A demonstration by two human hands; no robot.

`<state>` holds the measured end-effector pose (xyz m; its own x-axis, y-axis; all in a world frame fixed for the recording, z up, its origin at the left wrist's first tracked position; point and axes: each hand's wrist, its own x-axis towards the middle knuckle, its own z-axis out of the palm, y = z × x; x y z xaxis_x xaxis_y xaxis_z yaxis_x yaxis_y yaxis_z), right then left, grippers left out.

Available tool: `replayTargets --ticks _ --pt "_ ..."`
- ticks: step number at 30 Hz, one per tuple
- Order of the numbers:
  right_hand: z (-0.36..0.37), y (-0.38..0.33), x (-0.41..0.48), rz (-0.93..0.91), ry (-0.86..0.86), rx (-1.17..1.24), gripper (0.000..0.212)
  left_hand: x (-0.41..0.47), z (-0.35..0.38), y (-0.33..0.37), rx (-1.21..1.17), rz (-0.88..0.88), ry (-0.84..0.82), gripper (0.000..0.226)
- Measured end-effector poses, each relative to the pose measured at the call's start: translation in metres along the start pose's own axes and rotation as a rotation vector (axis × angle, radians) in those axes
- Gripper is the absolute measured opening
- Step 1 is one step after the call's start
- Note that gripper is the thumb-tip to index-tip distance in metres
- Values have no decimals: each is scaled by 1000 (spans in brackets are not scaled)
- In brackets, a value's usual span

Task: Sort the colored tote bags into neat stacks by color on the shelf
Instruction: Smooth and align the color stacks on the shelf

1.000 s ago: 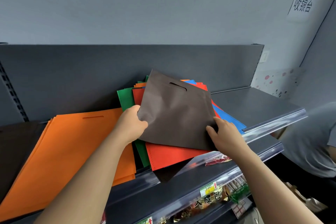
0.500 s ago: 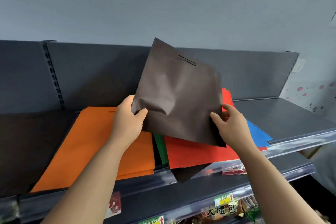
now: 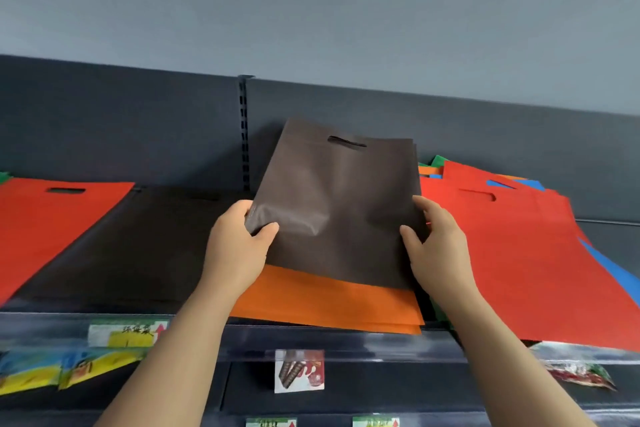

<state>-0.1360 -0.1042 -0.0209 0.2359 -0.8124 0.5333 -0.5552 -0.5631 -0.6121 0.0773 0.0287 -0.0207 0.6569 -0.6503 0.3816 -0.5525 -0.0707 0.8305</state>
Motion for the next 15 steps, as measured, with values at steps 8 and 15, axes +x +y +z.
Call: replayTargets --ticks 8,15 --pt "97 -89 -21 3 -131 1 50 29 -99 -72 227 -123 20 14" --pt "159 -143 -46 42 -202 -4 49 47 -167 -128 378 -179 -81 22"
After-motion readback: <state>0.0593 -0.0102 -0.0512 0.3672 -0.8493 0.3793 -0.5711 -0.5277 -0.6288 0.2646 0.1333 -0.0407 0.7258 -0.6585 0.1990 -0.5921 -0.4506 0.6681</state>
